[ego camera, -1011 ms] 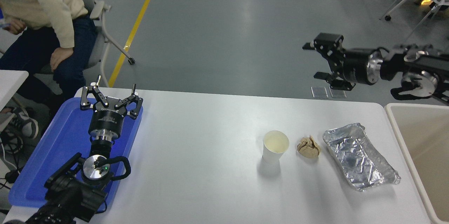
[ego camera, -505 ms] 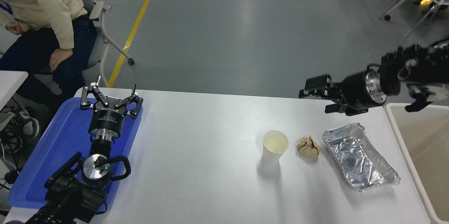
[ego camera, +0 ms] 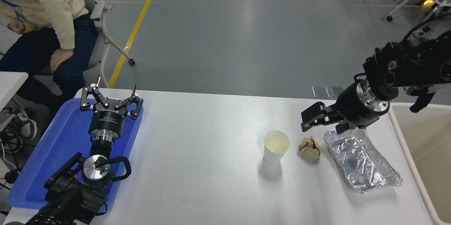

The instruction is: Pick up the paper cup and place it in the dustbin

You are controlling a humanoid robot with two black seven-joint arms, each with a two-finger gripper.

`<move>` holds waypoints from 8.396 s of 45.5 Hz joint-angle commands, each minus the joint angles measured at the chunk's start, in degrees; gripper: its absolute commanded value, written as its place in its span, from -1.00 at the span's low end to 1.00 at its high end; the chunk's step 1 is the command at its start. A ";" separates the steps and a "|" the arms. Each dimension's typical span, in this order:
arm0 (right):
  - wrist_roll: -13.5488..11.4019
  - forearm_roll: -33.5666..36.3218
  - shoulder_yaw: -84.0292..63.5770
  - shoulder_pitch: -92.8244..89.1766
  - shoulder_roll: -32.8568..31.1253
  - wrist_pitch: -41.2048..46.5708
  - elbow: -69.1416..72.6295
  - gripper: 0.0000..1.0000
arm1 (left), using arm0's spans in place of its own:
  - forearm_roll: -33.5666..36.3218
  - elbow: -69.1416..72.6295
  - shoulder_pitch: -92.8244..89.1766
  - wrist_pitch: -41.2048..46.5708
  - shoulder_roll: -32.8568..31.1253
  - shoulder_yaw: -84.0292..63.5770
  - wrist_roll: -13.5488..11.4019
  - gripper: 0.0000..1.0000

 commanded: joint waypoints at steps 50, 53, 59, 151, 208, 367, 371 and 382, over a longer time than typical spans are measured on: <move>-0.19 1.51 6.57 -10.26 11.74 2.02 -18.01 1.00 | 0.02 0.00 0.01 0.17 0.00 0.00 0.00 1.00; -0.19 1.33 7.01 -12.81 12.79 0.79 -19.94 1.00 | -0.07 0.00 0.01 0.17 0.00 0.00 0.00 1.00; -0.19 -1.82 7.80 -17.82 14.73 -1.40 -23.46 1.00 | 0.02 0.00 0.01 0.17 0.00 0.00 0.00 1.00; 0.08 -7.10 7.01 -33.57 16.49 -9.23 -37.53 -1.00 | 0.02 0.00 0.01 0.00 0.00 0.00 0.00 1.00; -0.27 -1.48 0.77 9.95 8.49 -1.23 -9.40 -1.00 | 0.02 0.00 0.01 0.09 0.00 0.00 0.00 1.00; 0.16 -4.82 32.14 -85.15 -14.01 -27.77 -79.19 1.00 | -0.07 0.00 0.01 0.17 0.00 0.00 0.00 1.00; 0.17 -4.82 34.16 -85.06 -14.01 -27.51 -79.19 0.98 | -0.07 0.00 0.01 0.17 0.00 0.00 0.00 1.00; 0.43 -4.82 34.43 -83.40 -14.36 -26.98 -79.19 0.98 | -0.07 0.00 0.01 0.17 0.00 0.00 0.00 1.00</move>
